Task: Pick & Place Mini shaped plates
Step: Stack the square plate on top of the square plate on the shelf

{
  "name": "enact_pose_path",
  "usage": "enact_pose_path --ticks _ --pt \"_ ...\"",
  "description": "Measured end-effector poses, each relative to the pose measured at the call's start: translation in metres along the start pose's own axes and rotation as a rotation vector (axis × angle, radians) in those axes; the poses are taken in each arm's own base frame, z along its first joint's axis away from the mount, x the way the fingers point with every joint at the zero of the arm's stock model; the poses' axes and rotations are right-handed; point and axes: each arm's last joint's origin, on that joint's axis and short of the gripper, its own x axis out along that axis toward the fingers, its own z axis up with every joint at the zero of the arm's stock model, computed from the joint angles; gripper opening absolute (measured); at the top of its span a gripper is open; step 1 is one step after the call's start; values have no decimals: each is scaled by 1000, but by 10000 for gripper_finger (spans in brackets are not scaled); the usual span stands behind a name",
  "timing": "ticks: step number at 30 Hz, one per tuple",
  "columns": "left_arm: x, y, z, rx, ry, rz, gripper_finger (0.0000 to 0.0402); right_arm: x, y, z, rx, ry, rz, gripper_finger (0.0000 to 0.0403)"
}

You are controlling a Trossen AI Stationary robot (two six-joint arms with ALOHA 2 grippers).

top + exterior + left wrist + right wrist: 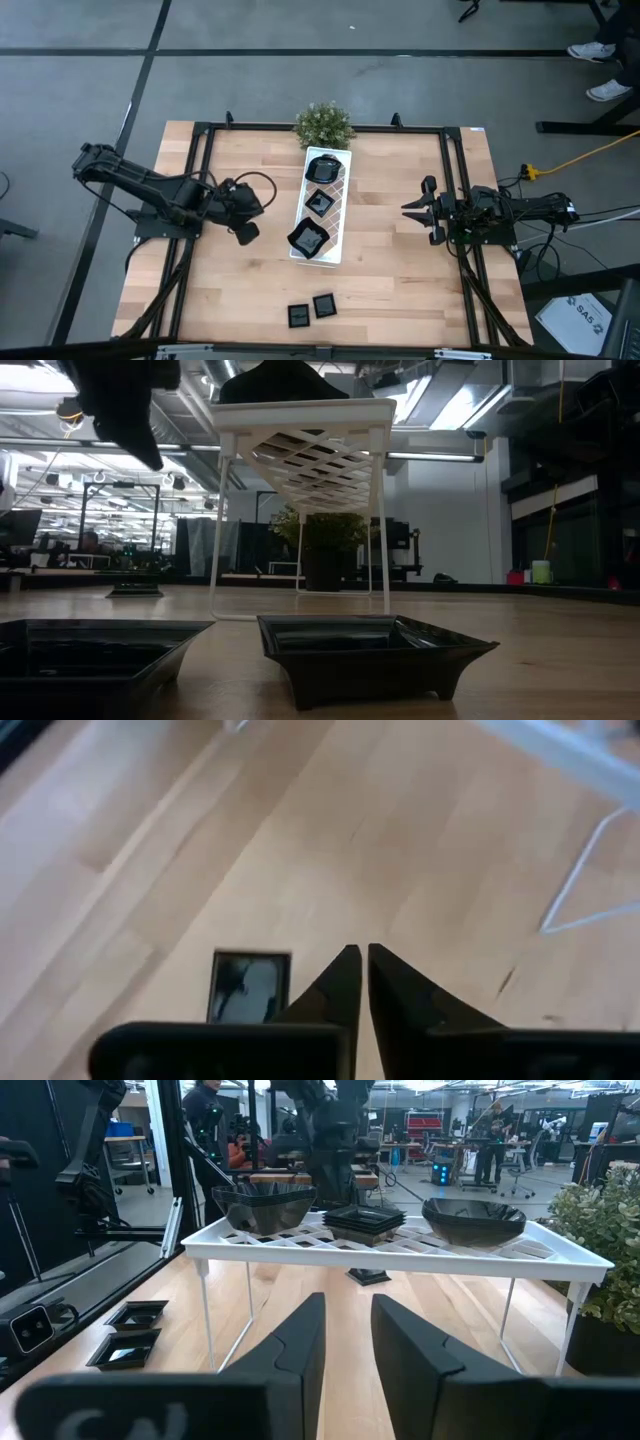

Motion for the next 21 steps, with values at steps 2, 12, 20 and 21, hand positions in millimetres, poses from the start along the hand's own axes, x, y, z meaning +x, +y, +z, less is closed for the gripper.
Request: enact_pose_path --ticks 2,12,20,21 --pt "3 2 -1 -14 40 9 27 0 0 0 0 0 0 85" --pt "39 -6 -8 76 285 78 108 0 0 0 0 0 0 85" --pt "68 -9 -13 199 412 144 115 0 0 0 0 0 0 85" --pt "71 -9 -13 210 421 150 112 0 0 0 0 0 0 85"
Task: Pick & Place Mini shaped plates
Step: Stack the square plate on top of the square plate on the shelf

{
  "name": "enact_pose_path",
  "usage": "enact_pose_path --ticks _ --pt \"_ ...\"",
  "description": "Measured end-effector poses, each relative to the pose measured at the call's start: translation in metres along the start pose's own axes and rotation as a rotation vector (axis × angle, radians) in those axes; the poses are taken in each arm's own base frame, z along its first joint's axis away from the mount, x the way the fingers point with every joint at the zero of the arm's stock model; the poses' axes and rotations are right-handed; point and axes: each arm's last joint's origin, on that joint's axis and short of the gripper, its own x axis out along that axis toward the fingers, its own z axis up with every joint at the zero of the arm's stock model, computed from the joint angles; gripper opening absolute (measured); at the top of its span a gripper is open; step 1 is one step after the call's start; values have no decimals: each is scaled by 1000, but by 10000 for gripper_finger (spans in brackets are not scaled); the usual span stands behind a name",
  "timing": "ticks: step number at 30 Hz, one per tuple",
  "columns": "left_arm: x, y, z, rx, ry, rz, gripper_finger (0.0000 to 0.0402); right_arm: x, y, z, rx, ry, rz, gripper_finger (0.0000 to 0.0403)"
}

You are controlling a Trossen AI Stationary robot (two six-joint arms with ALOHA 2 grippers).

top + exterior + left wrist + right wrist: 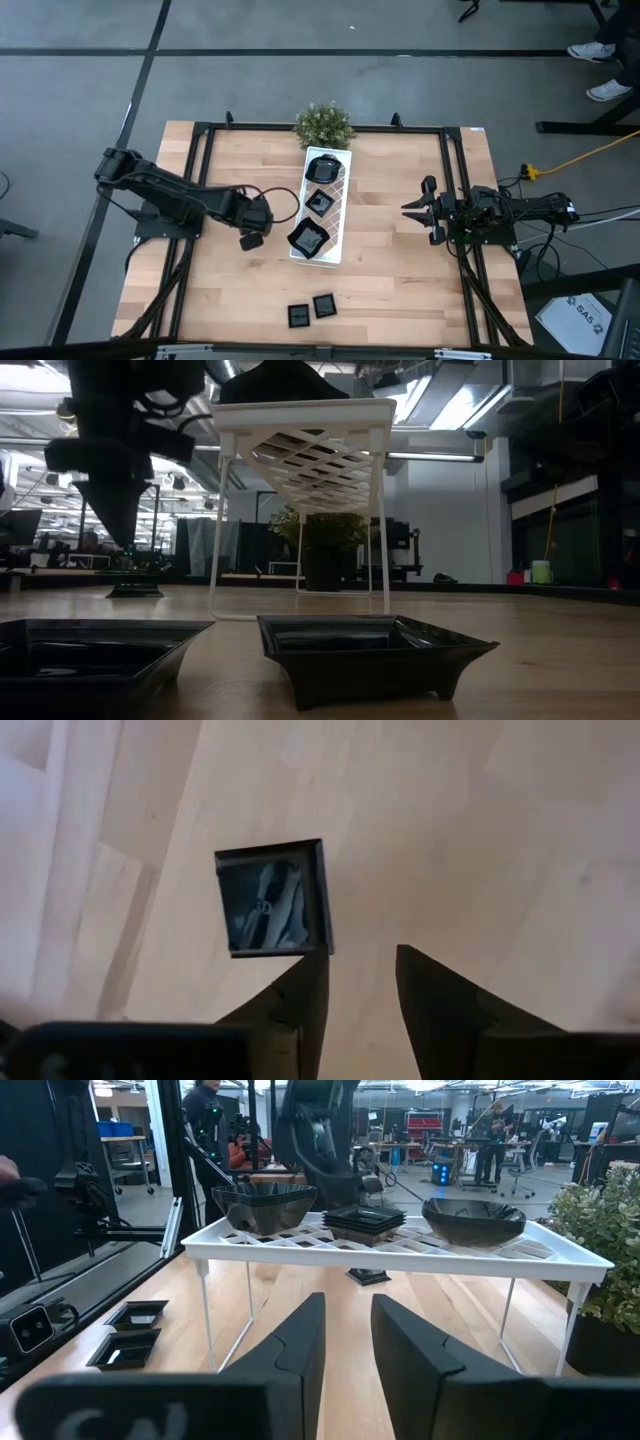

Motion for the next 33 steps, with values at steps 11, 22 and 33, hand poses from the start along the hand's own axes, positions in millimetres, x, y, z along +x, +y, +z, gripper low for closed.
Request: enact_pose_path --ticks 11,22,33 --pt "34 14 -21 -23 58 78 87 0 0 0 0 0 0 85" --pt "41 17 -33 2 -55 38 80 0 0 0 0 -1 0 85" --pt "35 17 -33 85 -105 52 77 0 0 0 0 0 0 85"
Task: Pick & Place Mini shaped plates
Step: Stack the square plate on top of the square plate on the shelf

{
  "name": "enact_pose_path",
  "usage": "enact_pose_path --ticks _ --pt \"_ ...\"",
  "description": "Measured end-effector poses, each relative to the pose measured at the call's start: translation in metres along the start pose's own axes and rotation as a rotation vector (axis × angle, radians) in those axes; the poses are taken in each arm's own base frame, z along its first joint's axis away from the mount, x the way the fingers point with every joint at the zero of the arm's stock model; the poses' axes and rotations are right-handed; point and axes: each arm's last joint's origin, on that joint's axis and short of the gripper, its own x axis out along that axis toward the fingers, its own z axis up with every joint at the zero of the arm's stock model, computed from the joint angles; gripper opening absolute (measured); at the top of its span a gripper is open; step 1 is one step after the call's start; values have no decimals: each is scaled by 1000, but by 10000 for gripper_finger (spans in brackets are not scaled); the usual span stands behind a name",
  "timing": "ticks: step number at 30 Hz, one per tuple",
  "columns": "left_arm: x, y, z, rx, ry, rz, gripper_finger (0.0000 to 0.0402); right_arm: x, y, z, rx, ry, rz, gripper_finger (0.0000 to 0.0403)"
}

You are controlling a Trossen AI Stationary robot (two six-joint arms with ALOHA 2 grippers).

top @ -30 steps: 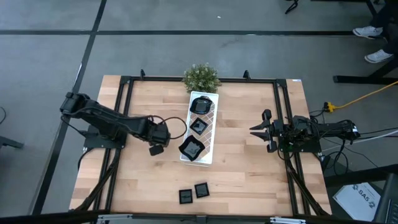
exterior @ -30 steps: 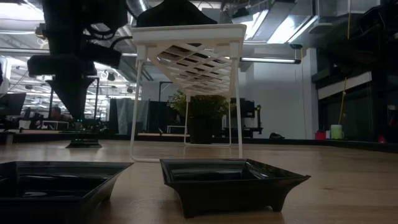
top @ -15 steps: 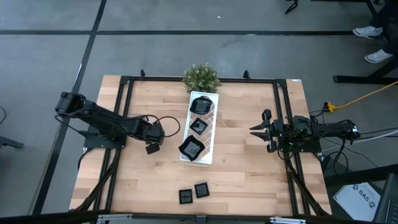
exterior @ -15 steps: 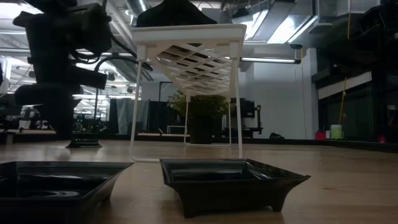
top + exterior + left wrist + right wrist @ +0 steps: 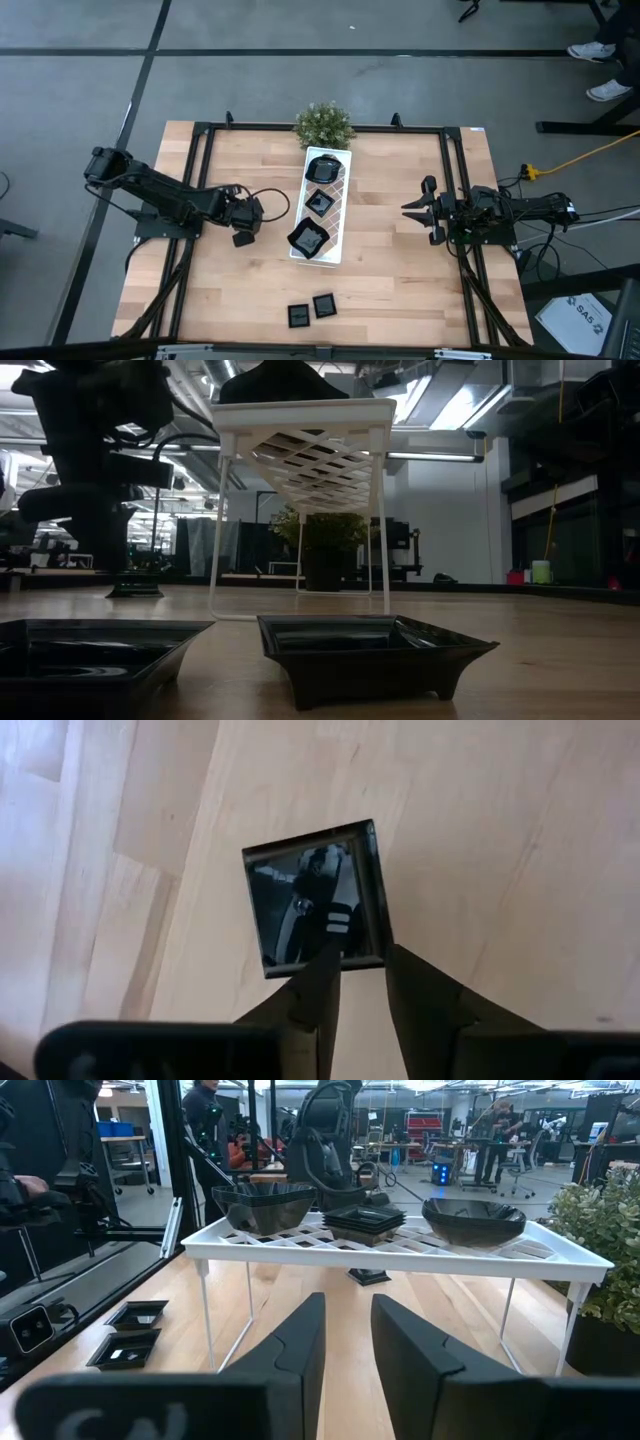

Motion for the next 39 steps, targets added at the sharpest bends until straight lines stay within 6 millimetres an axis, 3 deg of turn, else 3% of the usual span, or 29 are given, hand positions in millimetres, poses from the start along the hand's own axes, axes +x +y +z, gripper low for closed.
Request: enact_pose_path --ticks 39 --pt "17 -6 1 40 59 57 75 0 0 0 0 0 0 85"
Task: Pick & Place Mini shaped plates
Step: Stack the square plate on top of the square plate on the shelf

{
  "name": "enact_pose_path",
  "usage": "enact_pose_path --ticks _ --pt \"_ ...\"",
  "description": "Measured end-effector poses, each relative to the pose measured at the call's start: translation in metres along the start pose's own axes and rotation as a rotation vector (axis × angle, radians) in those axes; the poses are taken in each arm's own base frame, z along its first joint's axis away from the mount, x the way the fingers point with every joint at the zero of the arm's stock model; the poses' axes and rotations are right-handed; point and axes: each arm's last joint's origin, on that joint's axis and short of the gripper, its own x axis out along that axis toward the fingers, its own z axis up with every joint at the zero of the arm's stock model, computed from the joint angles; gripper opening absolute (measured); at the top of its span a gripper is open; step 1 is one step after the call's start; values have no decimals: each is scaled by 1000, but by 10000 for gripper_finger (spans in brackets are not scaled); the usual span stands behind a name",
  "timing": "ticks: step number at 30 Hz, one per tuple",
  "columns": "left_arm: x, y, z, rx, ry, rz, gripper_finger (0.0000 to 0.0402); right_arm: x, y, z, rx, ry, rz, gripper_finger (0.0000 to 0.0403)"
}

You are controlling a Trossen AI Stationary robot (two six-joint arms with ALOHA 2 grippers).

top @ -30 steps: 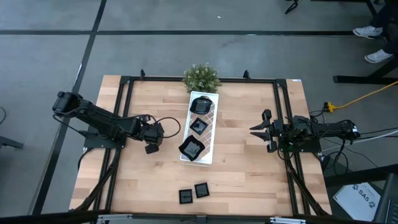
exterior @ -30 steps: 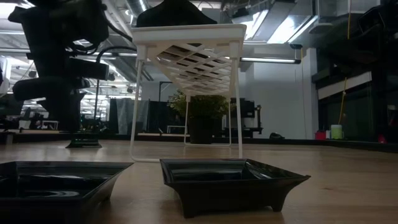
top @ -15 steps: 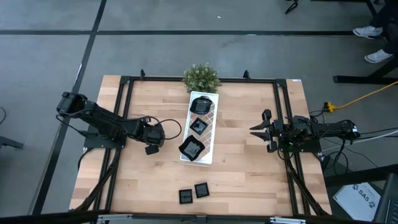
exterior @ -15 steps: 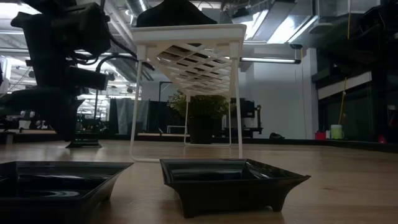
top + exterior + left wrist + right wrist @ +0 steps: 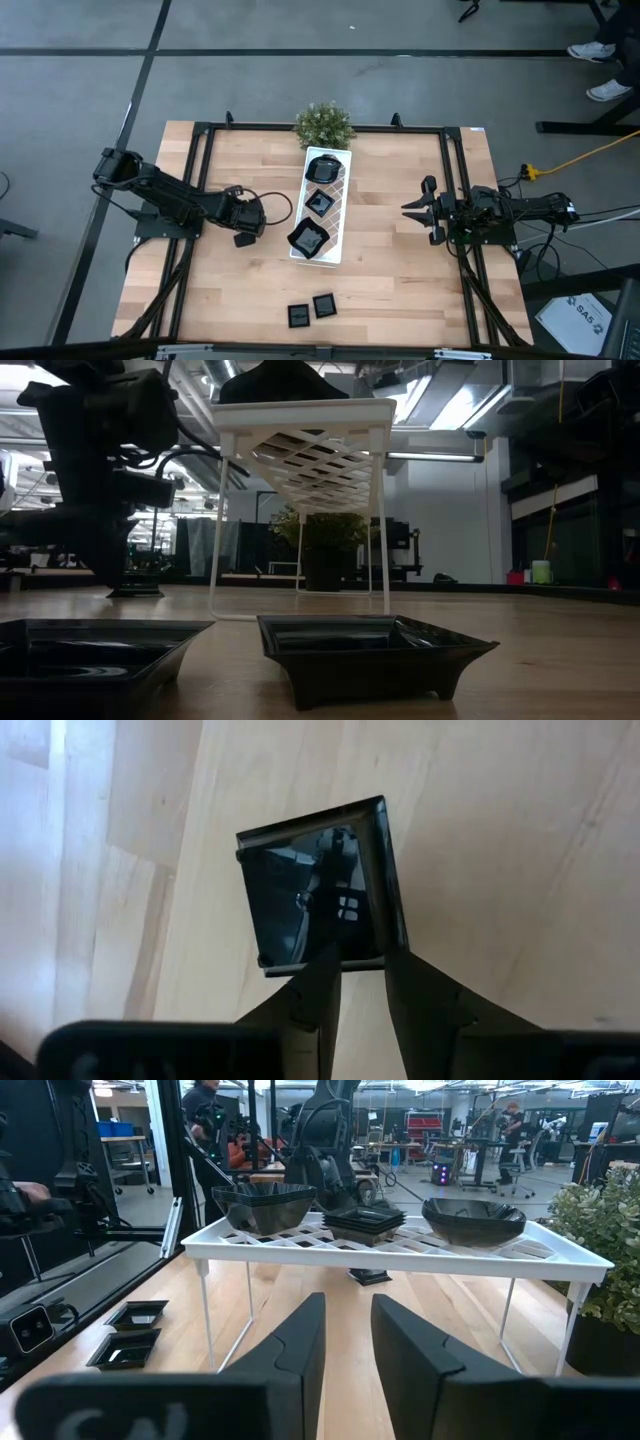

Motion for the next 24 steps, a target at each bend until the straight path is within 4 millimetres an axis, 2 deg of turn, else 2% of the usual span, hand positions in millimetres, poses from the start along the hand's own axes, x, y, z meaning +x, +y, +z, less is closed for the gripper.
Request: enact_pose_path --ticks 10,20,24 --pt "0 -1 2 24 3 -52 75 0 0 0 0 0 0 85" --pt "3 6 5 -24 17 -55 74 0 0 0 0 0 0 85" --pt "3 7 5 -25 16 -45 59 0 0 0 0 0 0 85"
